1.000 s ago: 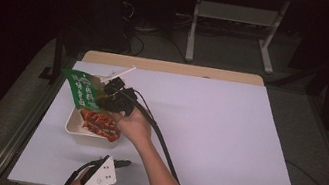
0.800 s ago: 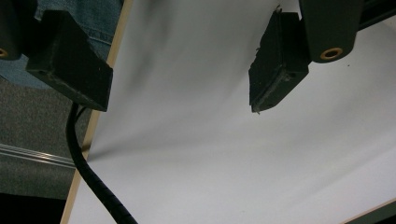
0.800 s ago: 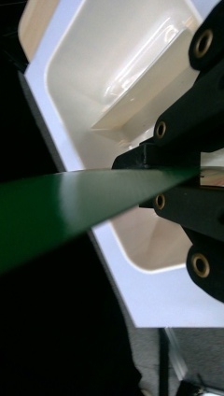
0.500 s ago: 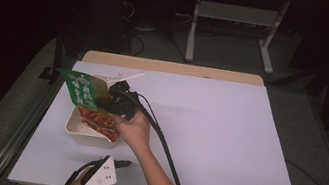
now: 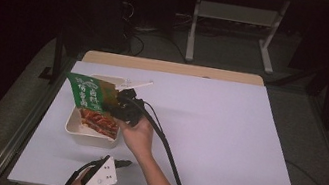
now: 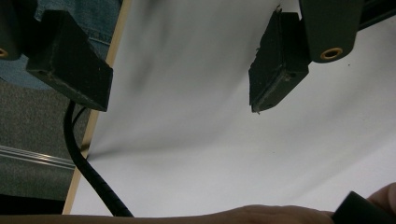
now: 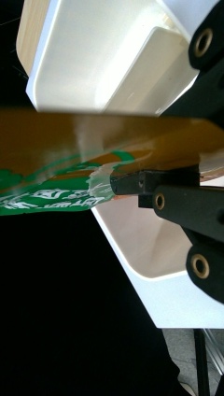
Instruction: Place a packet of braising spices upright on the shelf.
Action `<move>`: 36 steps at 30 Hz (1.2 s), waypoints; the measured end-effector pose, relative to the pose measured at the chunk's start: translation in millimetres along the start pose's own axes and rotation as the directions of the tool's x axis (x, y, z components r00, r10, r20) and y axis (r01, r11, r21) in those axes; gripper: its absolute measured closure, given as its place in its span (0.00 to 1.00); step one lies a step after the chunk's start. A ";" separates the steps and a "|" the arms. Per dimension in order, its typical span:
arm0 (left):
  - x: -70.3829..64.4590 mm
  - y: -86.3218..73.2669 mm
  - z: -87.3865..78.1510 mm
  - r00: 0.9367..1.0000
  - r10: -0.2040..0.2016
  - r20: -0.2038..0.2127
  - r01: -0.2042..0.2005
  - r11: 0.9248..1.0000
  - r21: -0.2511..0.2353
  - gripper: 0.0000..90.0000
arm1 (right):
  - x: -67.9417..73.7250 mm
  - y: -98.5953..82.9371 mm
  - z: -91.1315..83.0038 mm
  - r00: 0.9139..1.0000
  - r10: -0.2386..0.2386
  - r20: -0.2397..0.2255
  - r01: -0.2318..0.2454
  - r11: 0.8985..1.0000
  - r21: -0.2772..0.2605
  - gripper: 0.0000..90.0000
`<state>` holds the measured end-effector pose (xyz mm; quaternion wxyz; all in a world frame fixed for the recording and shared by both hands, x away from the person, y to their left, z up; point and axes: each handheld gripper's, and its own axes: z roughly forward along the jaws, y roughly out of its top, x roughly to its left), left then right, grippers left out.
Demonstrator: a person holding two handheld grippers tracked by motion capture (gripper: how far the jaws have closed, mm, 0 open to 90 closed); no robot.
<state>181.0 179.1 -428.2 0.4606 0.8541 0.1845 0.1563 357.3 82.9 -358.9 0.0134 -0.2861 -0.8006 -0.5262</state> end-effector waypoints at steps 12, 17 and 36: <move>0.7 -0.9 1.9 1.000 0.002 -0.001 -0.002 1.000 0.009 0.23 | -4.7 -3.9 -3.8 0.999 -0.035 0.008 0.035 0.999 0.025 0.81; 2.3 -1.3 2.1 1.000 -0.007 -0.003 0.007 1.000 0.019 0.23 | -7.0 -3.1 -12.9 0.999 -0.050 0.004 0.049 0.998 0.048 0.68; 6.5 -2.9 2.9 1.000 -0.021 -0.012 0.021 1.000 0.021 0.23 | -16.6 -10.4 -52.8 0.997 -0.076 0.015 0.075 0.993 0.090 0.51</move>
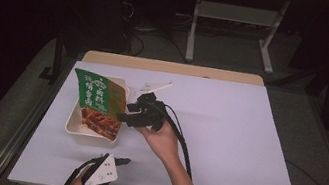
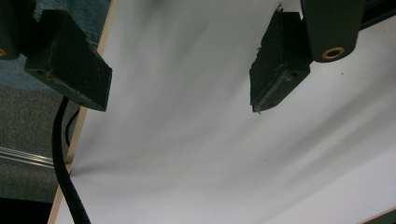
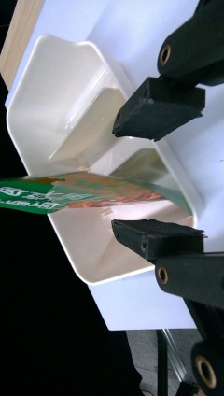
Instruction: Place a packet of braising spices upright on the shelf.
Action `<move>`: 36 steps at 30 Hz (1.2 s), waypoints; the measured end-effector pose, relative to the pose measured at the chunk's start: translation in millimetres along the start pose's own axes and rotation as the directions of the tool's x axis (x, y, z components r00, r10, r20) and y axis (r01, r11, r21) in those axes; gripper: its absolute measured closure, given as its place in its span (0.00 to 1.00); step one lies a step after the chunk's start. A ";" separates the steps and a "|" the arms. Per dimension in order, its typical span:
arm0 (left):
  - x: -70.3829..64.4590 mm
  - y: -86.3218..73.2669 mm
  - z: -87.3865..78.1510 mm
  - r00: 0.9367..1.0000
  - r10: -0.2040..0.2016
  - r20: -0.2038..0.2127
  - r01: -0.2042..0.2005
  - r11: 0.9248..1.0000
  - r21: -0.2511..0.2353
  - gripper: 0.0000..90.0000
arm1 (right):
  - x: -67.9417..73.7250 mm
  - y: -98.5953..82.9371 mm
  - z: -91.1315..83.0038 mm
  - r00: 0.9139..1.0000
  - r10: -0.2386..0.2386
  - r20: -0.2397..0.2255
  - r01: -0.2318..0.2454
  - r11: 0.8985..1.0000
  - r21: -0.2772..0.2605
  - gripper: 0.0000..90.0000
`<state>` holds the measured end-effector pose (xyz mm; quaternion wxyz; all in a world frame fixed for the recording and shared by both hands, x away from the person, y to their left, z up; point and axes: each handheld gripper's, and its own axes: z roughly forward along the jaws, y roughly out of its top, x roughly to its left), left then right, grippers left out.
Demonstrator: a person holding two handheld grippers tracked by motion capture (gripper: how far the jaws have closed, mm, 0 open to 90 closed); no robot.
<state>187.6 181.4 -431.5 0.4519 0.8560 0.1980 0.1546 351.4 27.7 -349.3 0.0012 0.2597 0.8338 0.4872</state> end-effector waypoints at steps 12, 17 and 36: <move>1.4 -0.4 -1.1 1.000 -0.008 -0.002 0.008 1.000 0.003 0.23 | -5.3 -12.9 -25.2 1.000 -0.001 -0.027 0.001 1.000 0.011 0.48; 2.5 -0.4 -2.0 1.000 -0.011 -0.002 0.011 1.000 0.000 0.23 | -10.1 -19.6 -35.7 0.999 0.021 -0.030 -0.021 1.000 0.000 0.47; 3.3 -0.6 -1.9 1.000 -0.026 0.008 0.026 1.000 -0.004 0.23 | -22.2 -36.6 -58.3 0.999 0.042 -0.014 -0.042 0.999 0.019 0.44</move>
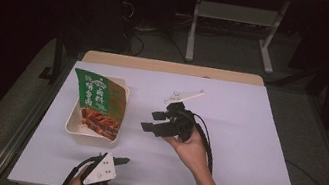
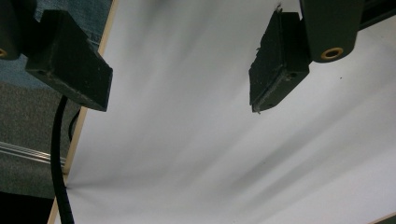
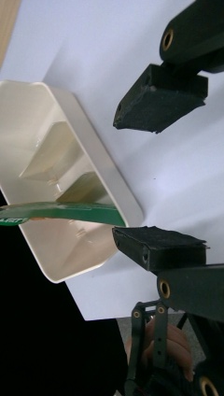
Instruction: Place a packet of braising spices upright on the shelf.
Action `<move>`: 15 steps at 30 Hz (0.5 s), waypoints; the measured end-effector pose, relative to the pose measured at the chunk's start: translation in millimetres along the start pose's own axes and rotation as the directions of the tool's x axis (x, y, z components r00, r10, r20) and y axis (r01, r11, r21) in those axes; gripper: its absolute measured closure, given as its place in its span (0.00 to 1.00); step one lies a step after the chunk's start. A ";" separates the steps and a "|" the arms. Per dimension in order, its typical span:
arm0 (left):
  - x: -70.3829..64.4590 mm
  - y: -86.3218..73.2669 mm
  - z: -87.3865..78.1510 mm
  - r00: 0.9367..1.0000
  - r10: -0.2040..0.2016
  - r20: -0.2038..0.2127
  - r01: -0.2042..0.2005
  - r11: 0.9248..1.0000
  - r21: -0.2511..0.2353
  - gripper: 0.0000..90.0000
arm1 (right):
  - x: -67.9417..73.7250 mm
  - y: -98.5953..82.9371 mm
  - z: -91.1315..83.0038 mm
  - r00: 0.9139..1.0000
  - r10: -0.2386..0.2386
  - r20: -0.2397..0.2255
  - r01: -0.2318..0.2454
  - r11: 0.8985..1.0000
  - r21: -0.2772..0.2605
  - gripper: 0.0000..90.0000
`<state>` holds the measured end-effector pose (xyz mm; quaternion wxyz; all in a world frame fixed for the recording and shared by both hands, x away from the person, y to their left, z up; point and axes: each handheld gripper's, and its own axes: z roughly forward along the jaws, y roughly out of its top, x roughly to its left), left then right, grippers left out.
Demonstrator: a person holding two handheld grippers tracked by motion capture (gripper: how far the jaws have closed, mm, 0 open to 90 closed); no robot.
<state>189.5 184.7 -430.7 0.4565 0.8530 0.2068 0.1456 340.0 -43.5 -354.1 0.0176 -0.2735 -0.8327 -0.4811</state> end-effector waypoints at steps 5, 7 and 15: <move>1.4 -0.1 -0.8 1.000 0.006 0.001 -0.006 1.000 0.007 0.23 | -3.8 -5.6 -7.7 1.000 0.008 0.003 -0.008 1.000 0.000 0.43; 1.4 -0.2 -0.7 1.000 0.006 0.000 -0.006 1.000 0.006 0.23 | -4.2 -6.8 -8.6 1.000 0.006 0.005 -0.006 1.000 -0.003 0.43; 1.6 -0.5 -0.5 1.000 0.003 0.001 -0.003 1.000 0.002 0.23 | -8.2 -20.0 -19.4 1.000 0.018 0.013 -0.019 1.000 0.011 0.41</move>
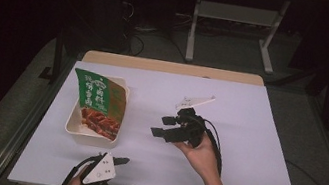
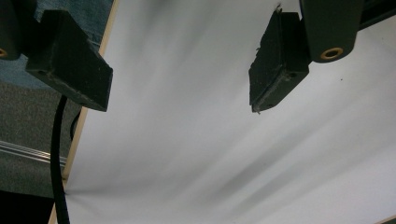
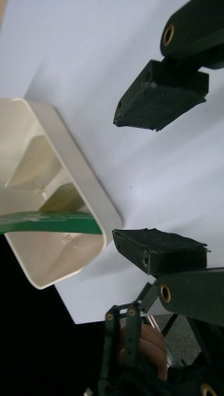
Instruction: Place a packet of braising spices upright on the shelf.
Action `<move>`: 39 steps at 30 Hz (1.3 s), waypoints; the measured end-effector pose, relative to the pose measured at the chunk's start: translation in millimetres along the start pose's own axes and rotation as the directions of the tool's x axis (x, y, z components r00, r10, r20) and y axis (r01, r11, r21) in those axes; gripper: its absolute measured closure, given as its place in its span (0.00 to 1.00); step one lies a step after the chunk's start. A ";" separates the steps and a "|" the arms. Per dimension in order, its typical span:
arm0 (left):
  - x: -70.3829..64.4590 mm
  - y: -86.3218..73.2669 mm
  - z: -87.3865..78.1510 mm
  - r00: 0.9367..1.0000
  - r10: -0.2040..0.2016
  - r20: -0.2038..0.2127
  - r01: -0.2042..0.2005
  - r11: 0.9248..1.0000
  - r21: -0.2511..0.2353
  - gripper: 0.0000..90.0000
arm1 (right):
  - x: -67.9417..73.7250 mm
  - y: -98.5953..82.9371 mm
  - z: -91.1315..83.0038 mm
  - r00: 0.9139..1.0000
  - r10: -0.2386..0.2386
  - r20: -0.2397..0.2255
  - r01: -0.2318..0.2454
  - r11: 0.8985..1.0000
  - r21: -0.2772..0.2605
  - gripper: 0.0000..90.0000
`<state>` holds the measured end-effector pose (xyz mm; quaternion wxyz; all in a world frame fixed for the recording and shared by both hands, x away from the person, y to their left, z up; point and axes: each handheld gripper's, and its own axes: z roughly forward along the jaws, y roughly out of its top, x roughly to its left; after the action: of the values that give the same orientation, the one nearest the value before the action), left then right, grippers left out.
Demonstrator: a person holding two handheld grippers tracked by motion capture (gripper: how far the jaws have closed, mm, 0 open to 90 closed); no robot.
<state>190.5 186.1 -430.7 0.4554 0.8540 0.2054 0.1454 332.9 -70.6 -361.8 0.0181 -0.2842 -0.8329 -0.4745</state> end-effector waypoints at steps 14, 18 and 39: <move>-0.5 -1.0 2.6 1.000 -0.007 0.004 0.007 1.000 0.008 0.23 | -10.7 -27.4 -20.0 0.999 0.030 0.028 -0.030 1.000 -0.005 0.40; 0.1 -1.0 2.3 1.000 -0.007 0.002 0.007 1.000 0.008 0.23 | -12.6 -33.0 -23.9 0.999 0.031 0.035 -0.031 0.999 -0.007 0.40; 0.6 -1.3 2.3 1.000 -0.018 0.004 0.018 1.000 0.011 0.24 | -22.5 -66.6 -50.9 0.994 0.084 0.077 -0.083 0.996 -0.011 0.37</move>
<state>191.8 185.4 -433.0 0.4524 0.8549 0.2128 0.1383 306.9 -147.5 -392.6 0.0047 -0.3368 -0.8185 -0.4654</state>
